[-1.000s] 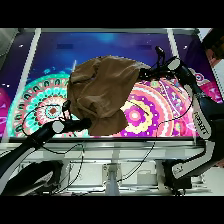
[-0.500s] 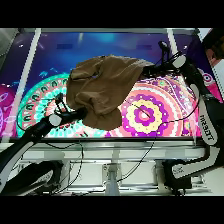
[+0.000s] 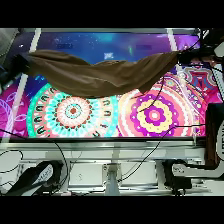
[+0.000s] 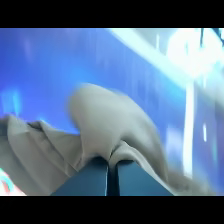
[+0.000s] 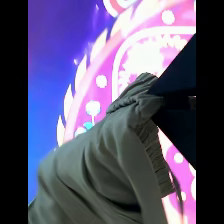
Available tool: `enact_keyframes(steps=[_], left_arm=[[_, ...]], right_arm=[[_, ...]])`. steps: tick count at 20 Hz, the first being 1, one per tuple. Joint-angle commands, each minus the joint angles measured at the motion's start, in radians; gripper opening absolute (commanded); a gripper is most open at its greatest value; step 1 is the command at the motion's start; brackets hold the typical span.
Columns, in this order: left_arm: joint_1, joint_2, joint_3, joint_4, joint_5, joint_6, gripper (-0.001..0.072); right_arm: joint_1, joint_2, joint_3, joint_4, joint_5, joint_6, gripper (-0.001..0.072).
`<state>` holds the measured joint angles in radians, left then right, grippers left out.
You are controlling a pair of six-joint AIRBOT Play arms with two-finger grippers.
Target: Fold the clothes and pants, and hang the long-sleeved shirts on hangers.
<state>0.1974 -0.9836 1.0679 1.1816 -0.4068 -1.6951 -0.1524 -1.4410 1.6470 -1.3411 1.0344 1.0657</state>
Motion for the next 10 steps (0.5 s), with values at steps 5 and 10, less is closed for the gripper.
enact_keyframes(steps=[5,10], left_arm=[[0.060,-0.027,0.117,0.111,0.037,0.012,0.0012],[0.061,-0.114,0.117,0.289,-0.171,0.011,0.0012]], right_arm=[[-0.018,0.050,0.035,-0.146,0.153,-0.224,0.0035],[-0.018,0.051,0.023,-0.184,0.396,-0.224,0.0035]])
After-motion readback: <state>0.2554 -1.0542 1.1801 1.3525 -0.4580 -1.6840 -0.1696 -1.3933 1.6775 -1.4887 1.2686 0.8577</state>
